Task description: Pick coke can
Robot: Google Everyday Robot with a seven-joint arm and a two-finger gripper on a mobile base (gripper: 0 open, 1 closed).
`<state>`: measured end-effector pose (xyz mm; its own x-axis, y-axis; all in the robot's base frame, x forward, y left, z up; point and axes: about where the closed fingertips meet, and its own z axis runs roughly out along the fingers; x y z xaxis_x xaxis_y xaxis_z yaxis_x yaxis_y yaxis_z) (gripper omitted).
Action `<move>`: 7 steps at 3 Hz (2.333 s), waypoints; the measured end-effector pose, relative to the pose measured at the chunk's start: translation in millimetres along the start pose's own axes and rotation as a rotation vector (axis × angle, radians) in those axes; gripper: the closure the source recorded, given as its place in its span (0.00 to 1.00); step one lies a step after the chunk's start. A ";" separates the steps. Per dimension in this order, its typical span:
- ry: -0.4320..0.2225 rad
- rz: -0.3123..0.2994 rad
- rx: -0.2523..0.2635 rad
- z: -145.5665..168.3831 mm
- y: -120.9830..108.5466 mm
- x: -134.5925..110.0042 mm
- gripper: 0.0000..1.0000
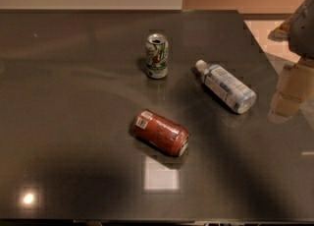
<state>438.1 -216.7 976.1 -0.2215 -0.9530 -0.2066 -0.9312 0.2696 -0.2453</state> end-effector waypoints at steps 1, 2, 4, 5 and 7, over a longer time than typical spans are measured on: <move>0.000 0.000 0.000 0.0 0.0 0.0 0.00; 0.000 -0.001 -0.013 -0.6 -0.4 -2.9 0.00; -0.044 -0.020 -0.120 17.2 21.5 -71.2 0.00; -0.071 -0.009 -0.183 31.9 45.6 -116.3 0.00; -0.035 0.015 -0.122 63.7 88.3 -163.5 0.00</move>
Offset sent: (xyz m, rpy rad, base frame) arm 0.0009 0.0046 -0.0031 0.0051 0.0578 0.0097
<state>410.6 -28.2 927.9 -0.2278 -0.9430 -0.2426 -0.9565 0.2634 -0.1254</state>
